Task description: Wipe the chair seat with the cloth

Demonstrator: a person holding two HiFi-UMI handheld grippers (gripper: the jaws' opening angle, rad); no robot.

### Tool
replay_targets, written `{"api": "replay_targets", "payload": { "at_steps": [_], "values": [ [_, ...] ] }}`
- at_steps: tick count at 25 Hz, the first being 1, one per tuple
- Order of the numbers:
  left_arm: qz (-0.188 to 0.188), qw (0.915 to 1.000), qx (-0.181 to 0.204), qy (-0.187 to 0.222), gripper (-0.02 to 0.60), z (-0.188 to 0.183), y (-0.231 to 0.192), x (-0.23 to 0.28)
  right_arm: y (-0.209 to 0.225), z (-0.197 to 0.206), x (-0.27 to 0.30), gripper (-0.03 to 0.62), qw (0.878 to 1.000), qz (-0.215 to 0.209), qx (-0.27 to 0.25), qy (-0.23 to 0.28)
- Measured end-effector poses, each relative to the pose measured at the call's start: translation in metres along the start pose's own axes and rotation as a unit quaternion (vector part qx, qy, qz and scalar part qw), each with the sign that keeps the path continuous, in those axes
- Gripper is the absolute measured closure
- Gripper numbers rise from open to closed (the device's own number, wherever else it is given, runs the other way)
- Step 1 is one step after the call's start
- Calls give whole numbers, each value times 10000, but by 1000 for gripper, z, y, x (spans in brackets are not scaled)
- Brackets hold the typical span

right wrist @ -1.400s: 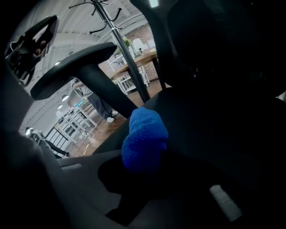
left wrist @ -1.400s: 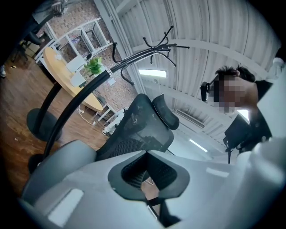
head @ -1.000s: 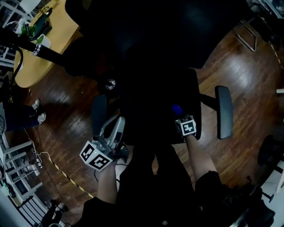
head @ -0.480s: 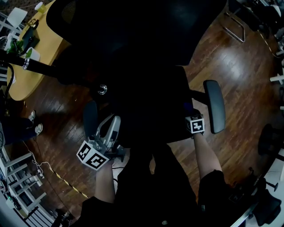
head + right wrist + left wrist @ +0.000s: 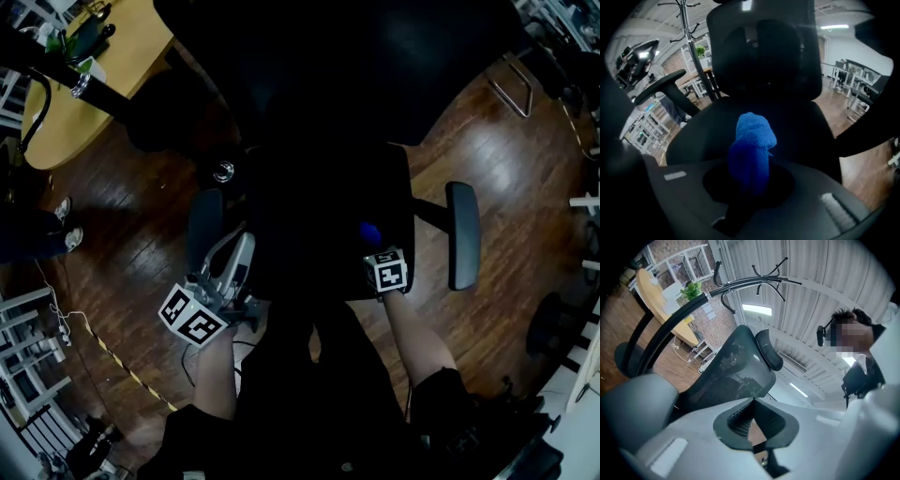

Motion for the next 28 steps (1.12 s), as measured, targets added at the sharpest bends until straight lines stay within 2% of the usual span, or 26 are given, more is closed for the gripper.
{"api": "replay_targets", "payload": {
  "at_steps": [3, 7, 10, 12, 17, 20, 23, 28],
  "values": [
    [-93, 9997, 67, 197, 589, -17, -1, -11, -80, -5, 24, 556, 9976, -695, 5, 27],
    [-304, 9987, 160, 380, 589, -31, -3, -30, -188, 4, 44, 557, 9867, -1619, 25, -119],
    [-436, 9979, 180, 443, 589, -36, -7, -45, -246, 15, 52, 556, 9779, -2068, 11, -305],
    [-498, 9975, 177, 463, 589, -37, -8, -54, -267, 29, 55, 556, 9723, -2282, -198, -462],
    [-501, 9976, 176, 450, 589, -36, -6, -64, -273, 36, 51, 557, 9687, -2421, -469, -300],
    [-470, 9982, 165, 343, 589, -30, -6, -57, -264, 39, 48, 557, 9692, -2339, -707, -296],
    [-322, 9991, 103, 247, 589, -25, -5, -44, -233, 46, 44, 557, 9785, -1969, -522, -334],
    [-104, 9999, 36, -47, 589, -8, -3, -19, -150, 65, 20, 557, 9900, -1375, -157, -256]
  ]
}}
Point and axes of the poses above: the fingertips, and each gripper's own axes: x forward along the fingers, y to its right, z out of its underside, the point moved 3 cm from there along -x, backward along the fingers, and after that the axes turned 13 degrees about y, right-handed, at the moved point
